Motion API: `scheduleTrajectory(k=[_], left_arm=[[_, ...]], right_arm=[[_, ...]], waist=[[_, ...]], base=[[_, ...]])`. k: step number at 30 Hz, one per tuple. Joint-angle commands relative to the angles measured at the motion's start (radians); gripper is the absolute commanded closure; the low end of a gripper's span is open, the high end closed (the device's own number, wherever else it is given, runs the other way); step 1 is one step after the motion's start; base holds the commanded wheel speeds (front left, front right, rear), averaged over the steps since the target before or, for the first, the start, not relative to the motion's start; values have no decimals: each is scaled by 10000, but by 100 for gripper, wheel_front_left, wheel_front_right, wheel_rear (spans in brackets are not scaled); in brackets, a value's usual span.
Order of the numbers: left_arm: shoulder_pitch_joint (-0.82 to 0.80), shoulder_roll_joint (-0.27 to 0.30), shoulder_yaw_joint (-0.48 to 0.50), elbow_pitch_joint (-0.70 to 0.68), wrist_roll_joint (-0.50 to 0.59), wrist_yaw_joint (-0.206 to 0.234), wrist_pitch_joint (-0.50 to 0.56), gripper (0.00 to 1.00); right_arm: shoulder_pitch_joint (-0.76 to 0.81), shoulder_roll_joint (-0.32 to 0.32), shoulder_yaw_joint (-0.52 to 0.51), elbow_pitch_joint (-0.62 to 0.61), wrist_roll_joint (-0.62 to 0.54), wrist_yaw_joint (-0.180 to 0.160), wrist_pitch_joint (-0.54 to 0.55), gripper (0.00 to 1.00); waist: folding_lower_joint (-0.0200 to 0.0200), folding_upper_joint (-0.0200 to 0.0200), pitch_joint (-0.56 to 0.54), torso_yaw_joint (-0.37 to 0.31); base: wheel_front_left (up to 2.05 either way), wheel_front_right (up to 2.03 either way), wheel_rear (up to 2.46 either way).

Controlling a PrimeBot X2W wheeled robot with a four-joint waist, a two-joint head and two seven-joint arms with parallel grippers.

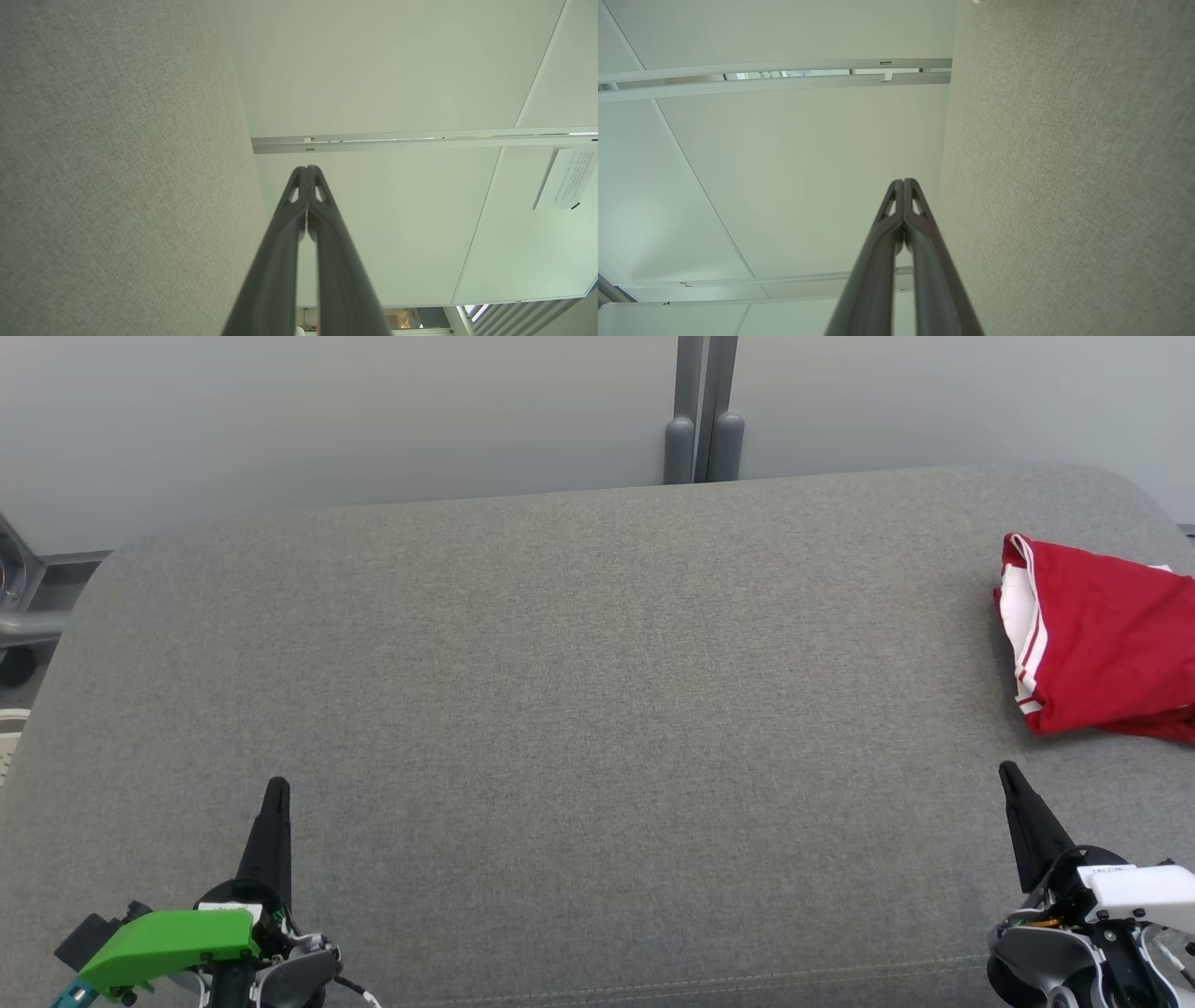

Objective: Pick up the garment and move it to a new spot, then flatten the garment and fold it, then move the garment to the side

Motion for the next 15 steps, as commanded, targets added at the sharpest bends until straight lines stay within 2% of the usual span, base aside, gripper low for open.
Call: scheduleTrajectory(k=[1,15], left_arm=[[-94,-2,31,-2,-6,-24,26,100],[-95,-12,41,-2,8,-24,28,100]], right_arm=[[-92,-10,-30,-41,-51,4,45,100],[-97,13,-57,-38,-66,4,53,100]], waist=[[0,0,0,0],[0,0,0,0]], base=[[0,0,0],[0,0,0]])
